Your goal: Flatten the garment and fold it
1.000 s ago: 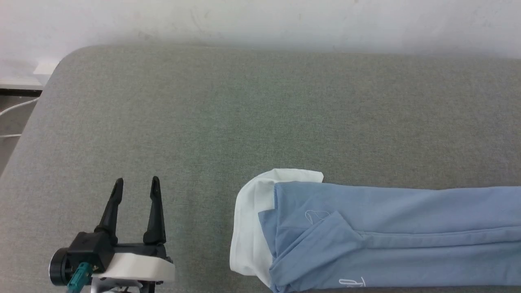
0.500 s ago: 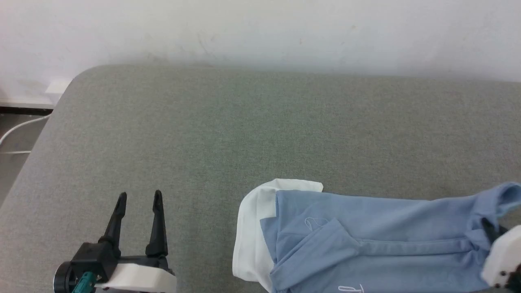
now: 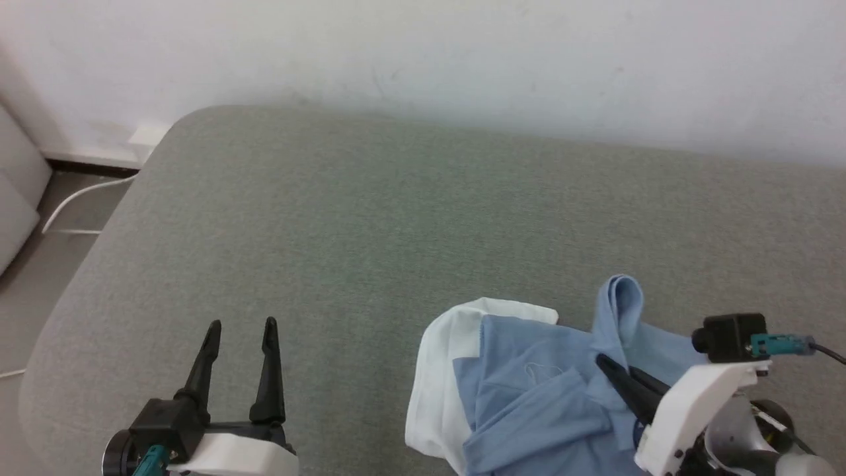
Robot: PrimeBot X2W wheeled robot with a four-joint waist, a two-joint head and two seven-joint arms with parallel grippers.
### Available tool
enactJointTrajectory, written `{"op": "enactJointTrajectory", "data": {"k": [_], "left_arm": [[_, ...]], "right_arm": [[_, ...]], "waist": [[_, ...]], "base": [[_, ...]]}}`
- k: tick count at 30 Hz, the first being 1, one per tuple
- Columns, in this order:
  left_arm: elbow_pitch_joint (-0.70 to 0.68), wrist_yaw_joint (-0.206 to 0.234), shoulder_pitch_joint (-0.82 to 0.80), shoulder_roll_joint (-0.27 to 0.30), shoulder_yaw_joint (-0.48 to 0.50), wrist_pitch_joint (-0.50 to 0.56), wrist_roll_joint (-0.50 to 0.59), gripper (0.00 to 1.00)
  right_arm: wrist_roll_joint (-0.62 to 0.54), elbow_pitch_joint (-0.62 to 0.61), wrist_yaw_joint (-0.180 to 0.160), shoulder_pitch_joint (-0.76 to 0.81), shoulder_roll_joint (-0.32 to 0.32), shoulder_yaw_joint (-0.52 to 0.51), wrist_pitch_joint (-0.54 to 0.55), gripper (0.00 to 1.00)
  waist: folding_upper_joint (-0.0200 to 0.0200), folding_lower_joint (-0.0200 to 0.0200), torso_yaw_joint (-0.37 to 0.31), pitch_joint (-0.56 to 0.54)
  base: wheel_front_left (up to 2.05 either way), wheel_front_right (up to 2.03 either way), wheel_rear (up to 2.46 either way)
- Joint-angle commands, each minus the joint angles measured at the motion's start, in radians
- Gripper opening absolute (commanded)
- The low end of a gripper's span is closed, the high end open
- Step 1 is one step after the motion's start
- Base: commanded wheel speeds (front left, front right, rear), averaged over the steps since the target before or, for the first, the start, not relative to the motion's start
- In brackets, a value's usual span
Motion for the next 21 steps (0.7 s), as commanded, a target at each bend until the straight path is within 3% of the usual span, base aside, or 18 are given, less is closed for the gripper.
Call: {"op": "enactJointTrajectory", "data": {"k": [1, 10, 17, 18, 19, 20, 21], "left_arm": [[0.002, -0.001, 0.014, -0.003, -0.001, -0.005, 0.004, 1.0], [0.01, -0.002, 0.009, -0.003, -0.01, -0.005, 0.006, 1.0], [0.022, -0.012, 0.007, -0.003, -0.011, -0.005, 0.001, 1.0], [0.023, -0.012, 0.005, -0.003, -0.011, -0.005, 0.0, 1.0], [0.024, -0.012, 0.003, -0.003, -0.011, -0.005, -0.001, 1.0], [0.026, -0.011, 0.002, -0.003, -0.012, -0.005, -0.004, 1.0], [0.03, -0.011, 0.002, -0.003, -0.013, -0.005, -0.009, 1.0]], "right_arm": [[0.045, 0.017, -0.001, -0.025, 0.004, 0.01, -0.002, 0.0], [0.198, 0.291, -0.001, -0.126, 0.006, 0.125, -0.146, 0.0], [0.235, 0.512, -0.001, -0.236, 0.006, 0.199, -0.275, 0.0], [0.245, 0.536, -0.001, -0.248, 0.006, 0.211, -0.283, 0.12], [0.253, 0.553, -0.001, -0.26, 0.006, 0.229, -0.283, 0.76], [0.265, 0.563, -0.001, -0.271, 0.006, 0.249, -0.279, 1.0], [0.278, 0.563, -0.001, -0.281, 0.006, 0.269, -0.282, 1.0]], "waist": [[-0.0001, 0.0001, 0.03, -0.003], [-0.0001, 0.0001, 0.101, 0.006], [-0.0001, 0.0001, 0.133, 0.019], [-0.0001, 0.0001, 0.136, 0.022], [-0.0001, 0.0001, 0.138, 0.023], [-0.0001, 0.0001, 0.139, 0.023], [-0.0001, 0.0001, 0.139, 0.023]], "base": [[0.0, 0.0, 0.0], [0.0, 0.0, 0.0], [0.0, 0.0, 0.0], [0.0, 0.0, 0.0], [0.0, 0.0, 0.0], [0.0, 0.0, 0.0], [0.0, 0.0, 0.0]]}}
